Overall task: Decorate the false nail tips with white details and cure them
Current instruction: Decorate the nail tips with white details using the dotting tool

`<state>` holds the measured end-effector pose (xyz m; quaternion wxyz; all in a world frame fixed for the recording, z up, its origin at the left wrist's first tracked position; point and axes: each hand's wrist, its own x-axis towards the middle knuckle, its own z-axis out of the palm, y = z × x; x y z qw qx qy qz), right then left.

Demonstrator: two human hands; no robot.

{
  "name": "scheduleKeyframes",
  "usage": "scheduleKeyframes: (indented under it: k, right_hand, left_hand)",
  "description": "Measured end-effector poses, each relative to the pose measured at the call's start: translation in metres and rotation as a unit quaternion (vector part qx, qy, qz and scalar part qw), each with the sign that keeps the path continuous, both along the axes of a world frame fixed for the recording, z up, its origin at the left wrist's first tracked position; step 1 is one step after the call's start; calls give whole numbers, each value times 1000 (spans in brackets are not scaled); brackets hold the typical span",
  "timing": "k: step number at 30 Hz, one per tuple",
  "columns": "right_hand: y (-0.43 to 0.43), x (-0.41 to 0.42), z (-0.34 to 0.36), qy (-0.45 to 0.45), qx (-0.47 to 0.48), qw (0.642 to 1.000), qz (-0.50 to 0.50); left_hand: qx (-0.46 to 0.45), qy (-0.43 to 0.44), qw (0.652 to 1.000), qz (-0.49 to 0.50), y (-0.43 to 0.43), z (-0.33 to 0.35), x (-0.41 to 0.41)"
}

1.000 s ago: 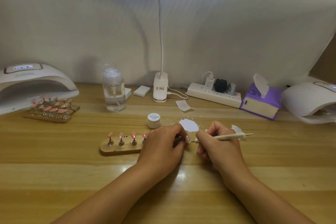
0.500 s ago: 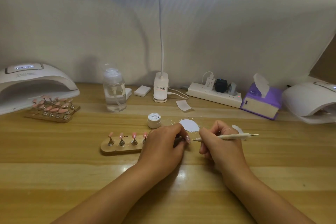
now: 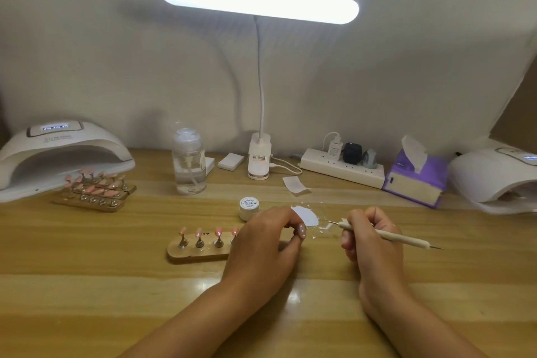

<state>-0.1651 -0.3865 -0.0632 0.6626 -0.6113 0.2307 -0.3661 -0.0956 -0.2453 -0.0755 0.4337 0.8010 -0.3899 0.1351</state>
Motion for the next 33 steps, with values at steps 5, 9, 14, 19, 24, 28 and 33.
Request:
scheduleKeyframes:
  k: [5,9,14,19,24,28,33]
  right_hand:
    - [0,0,-1,2,-10,1000,20]
    - [-1,0,-2,7,-21,999,30]
    - [-1,2,-4,27,-34,998,49]
    - [-2,2,-6,53,-56,995,58]
    - [-2,2,-6,56,-59,994,70]
    - [-2,3,-7,52,-63,994,70]
    - [-3,5,-9,48,-71,994,70]
  left_hand:
    - [-35,51,997,-37,7,24,9]
    - [1,115,990,-81,30,62,30]
    - [104,201,970,-93,59,70,52]
    - [196,199,958,-69,65,58,64]
    - [223,183,955,-61,62,47,63]
    - [228,168,958,-54,62,45,63]
    - [277,154,948,-43,70,50,66]
